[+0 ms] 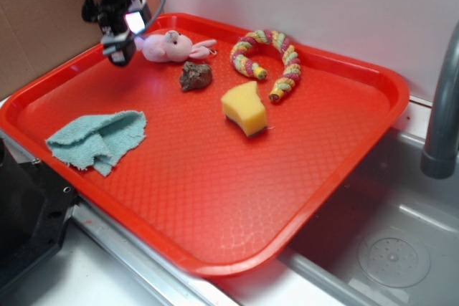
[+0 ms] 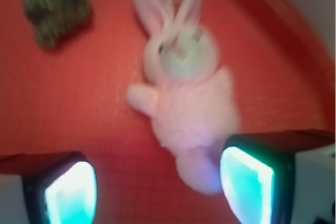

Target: Grab the pink bunny.

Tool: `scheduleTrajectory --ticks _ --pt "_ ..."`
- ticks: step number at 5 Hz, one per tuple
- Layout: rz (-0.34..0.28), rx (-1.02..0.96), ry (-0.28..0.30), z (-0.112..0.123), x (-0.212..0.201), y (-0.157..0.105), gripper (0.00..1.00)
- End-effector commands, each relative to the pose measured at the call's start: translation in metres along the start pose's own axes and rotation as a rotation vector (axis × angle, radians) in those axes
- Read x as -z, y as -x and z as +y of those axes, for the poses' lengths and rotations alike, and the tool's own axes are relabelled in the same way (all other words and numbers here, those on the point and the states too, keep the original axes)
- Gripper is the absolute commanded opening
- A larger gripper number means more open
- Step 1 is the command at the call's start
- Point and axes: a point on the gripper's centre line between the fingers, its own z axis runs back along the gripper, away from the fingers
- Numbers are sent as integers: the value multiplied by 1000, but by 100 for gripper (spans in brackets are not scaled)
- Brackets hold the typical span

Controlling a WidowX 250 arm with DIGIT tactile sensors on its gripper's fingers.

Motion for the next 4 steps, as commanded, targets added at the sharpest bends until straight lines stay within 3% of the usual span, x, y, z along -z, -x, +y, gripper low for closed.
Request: scheduleTrajectory --ticks 1,2,3,4 --pt "28 2 -27 17 13 -16 100" --pt "21 -1 -16 19 17 -19 28" --pt "18 -18 -5 22 18 -18 0" --pt "9 -31 5 25 15 -17 0"
